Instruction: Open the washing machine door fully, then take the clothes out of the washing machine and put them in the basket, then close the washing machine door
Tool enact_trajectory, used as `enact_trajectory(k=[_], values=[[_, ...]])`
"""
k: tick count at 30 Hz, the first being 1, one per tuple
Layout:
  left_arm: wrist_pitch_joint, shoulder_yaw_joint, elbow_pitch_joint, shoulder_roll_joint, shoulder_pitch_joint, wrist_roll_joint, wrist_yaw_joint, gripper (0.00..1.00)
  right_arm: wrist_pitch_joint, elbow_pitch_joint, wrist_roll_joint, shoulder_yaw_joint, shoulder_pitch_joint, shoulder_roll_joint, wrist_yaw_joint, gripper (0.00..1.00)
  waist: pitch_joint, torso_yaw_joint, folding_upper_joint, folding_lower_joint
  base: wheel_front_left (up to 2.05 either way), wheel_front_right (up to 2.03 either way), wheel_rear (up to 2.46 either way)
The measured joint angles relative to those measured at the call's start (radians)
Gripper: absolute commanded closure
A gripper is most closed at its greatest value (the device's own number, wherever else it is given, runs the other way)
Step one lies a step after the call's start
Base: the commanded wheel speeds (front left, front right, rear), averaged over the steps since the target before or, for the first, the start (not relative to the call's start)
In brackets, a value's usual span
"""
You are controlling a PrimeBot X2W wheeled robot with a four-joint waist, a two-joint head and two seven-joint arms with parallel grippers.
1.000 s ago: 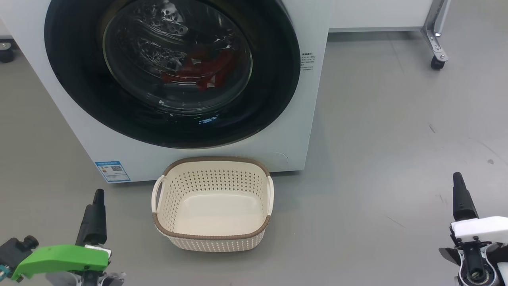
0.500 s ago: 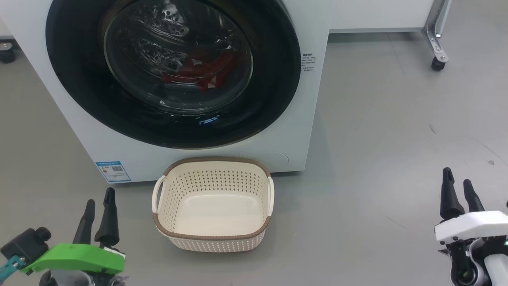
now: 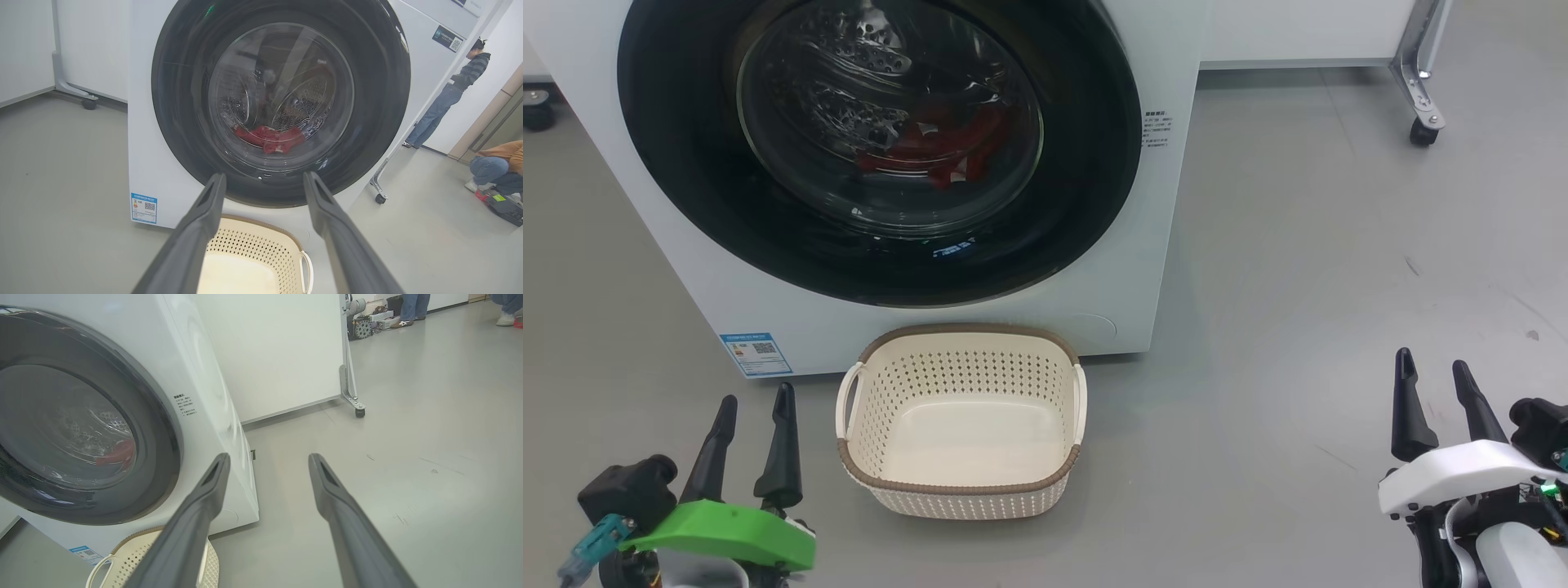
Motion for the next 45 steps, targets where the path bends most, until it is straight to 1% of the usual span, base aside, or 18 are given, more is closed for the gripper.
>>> enact_trajectory(k=[2, 6, 15, 23, 45], values=[[-0.010, -0.004, -0.001, 0.000, 0.000, 0.032, 0.002, 0.00, -0.007, 0.000, -0.030, 0.008, 0.000, -0.002, -0.001, 0.00, 0.000, 0.000, 0.0000, 0.0000, 0.00, 0.00, 0.00], [-0.020, -0.013, -0.004, -0.001, 0.001, 0.076, 0.009, 0.00, -0.017, -0.001, -0.072, 0.019, 0.000, -0.002, -0.016, 0.00, -0.001, 0.000, 0.0000, 0.0000, 0.00, 0.00, 0.00], [-0.053, -0.028, -0.005, -0.004, 0.003, 0.186, 0.020, 0.00, -0.050, -0.012, -0.189, 0.043, 0.000, -0.011, -0.035, 0.00, -0.002, 0.000, 0.0000, 0.0000, 0.00, 0.00, 0.00], [-0.078, -0.030, 0.001, -0.018, 0.007, 0.272, 0.028, 0.00, -0.071, -0.017, -0.285, 0.061, 0.001, -0.017, -0.051, 0.00, -0.005, -0.001, 0.0000, 0.0000, 0.00, 0.00, 0.00], [-0.081, -0.003, 0.039, -0.037, 0.009, 0.274, 0.027, 0.00, -0.071, -0.016, -0.287, 0.046, 0.002, -0.009, -0.052, 0.00, -0.009, -0.003, 0.0000, 0.0000, 0.00, 0.00, 0.00]])
